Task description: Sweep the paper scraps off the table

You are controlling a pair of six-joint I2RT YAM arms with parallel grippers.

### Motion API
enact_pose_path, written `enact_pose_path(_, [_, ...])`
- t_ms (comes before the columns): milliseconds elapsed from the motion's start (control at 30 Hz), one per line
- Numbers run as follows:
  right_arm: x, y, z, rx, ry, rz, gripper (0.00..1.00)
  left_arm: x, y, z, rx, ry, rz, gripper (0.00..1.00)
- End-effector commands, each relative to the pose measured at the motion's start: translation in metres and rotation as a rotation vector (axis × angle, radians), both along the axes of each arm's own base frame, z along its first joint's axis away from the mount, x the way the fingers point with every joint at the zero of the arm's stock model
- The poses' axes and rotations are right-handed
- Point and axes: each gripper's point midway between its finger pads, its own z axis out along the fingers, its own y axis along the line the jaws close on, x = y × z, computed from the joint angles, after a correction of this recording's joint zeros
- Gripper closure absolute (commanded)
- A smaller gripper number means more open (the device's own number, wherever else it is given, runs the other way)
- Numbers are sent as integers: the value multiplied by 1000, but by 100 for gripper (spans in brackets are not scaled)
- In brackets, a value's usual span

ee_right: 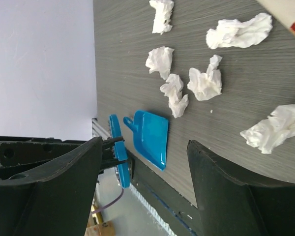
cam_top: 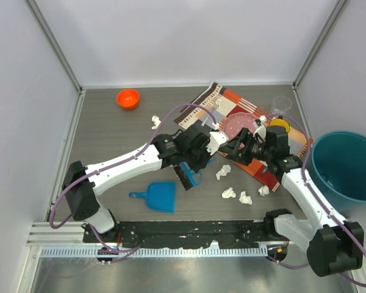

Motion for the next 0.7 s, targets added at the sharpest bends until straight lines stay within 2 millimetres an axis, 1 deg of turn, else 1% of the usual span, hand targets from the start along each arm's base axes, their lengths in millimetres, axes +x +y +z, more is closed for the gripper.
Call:
enact_pose_path(0, [-5, 20, 28, 96, -81, 83, 24, 6, -10, 21, -63, -55, -15, 100])
enact_pose_path(33, [-11, 29, 29, 111, -78, 113, 24, 6, -11, 20, -63, -53, -17, 100])
enact_pose_path(67, [-9, 34, 31, 108, -91, 120, 24, 6, -12, 20, -66, -51, -16, 100])
enact_pose_path(133, [-10, 39, 25, 82, -77, 139, 35, 7, -13, 21, -68, -52, -16, 100])
enact_pose_path(200, [-9, 39, 16, 46, -52, 144, 47, 7, -13, 22, -69, -54, -15, 100])
enact_pose_path(300, [-9, 40, 10, 48, -40, 151, 47, 9, -14, 25, -74, -64, -11, 100])
enact_pose_path(400, [-8, 46, 12, 87, -43, 161, 45, 10, -15, 26, -76, -70, -11, 100])
enact_pose_path(467, [-8, 50, 17, 112, -56, 181, 49, 9, -17, 25, -77, -65, -18, 100])
enact_pose_path(533, [-11, 55, 16, 118, -40, 198, 54, 10, -19, 25, -79, -64, -21, 100])
enact_pose_path(567, [-12, 57, 16, 118, -37, 204, 62, 11, -20, 25, -79, -64, -23, 100])
enact_pose_path(600, [-13, 59, 15, 117, -35, 210, 65, 12, -20, 26, -80, -69, -22, 100])
enact_pose_path(667, [-14, 60, 11, 113, -21, 216, 67, 15, -20, 25, -74, -86, -16, 100])
